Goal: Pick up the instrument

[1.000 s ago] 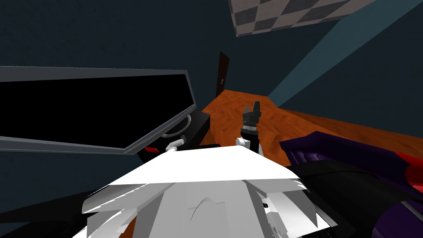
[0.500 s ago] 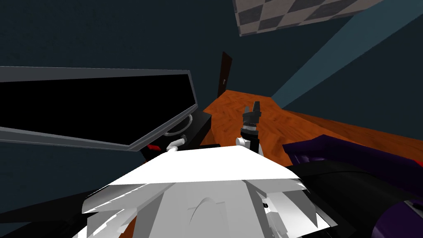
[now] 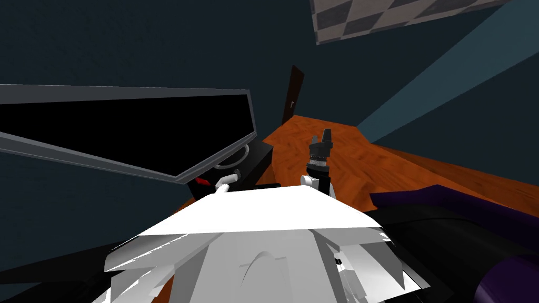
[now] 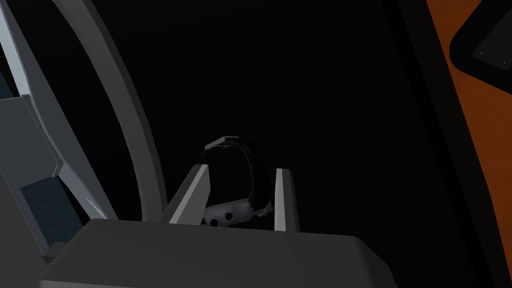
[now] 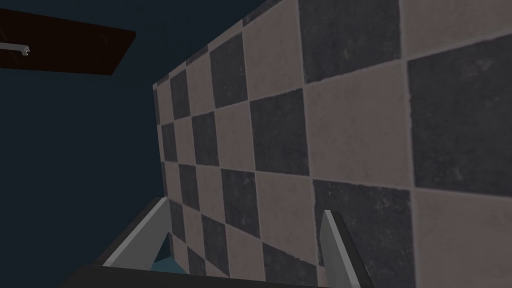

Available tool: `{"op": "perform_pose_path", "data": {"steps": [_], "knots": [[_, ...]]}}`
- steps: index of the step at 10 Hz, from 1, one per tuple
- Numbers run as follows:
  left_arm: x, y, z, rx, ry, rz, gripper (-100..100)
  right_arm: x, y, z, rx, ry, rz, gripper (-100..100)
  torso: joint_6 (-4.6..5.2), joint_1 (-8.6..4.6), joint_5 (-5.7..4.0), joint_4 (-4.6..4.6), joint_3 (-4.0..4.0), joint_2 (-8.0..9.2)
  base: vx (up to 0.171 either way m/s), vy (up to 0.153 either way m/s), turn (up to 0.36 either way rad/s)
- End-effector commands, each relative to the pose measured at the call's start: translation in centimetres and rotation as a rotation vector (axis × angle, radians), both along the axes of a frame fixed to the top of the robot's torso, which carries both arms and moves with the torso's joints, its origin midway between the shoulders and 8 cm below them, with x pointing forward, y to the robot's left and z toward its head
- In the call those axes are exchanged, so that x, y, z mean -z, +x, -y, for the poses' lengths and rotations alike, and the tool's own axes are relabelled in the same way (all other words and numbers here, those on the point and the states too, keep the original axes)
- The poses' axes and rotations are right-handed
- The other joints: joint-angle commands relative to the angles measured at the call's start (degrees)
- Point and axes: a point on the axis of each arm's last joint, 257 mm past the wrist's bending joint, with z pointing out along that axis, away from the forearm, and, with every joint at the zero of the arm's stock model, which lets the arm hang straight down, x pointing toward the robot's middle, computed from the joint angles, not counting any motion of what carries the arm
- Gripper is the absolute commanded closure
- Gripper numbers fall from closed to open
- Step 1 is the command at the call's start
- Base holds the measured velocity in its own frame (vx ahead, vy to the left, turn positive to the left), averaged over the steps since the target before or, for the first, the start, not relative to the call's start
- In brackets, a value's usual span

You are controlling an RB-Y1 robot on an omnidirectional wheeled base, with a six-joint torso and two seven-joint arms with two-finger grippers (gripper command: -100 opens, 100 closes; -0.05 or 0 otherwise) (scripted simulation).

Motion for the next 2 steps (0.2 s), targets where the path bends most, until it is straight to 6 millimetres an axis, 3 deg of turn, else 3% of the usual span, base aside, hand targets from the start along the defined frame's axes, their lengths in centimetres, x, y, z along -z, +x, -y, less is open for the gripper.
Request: {"op": "perform_pose_path", "data": {"steps": [1, 2], "knots": [[0.0, 0.0, 0.0, 0.0, 0.0, 0.0, 100, 0.0, 0.0, 0.0, 0.0, 0.0, 0.0, 0, 0.0, 0.0, 0.0, 0.0, 0.0, 0.0, 0.002, -0.001, 0.027], [-0.03, -0.01, 0.04, 0.002, 0.0, -0.002, 0, 0.0, 0.0, 0.0, 0.0, 0.0, 0.0, 0, 0.03, 0.01, 0.02, 0.0, 0.0, 0.0, 0.0, 0.0, 0.0]]}}
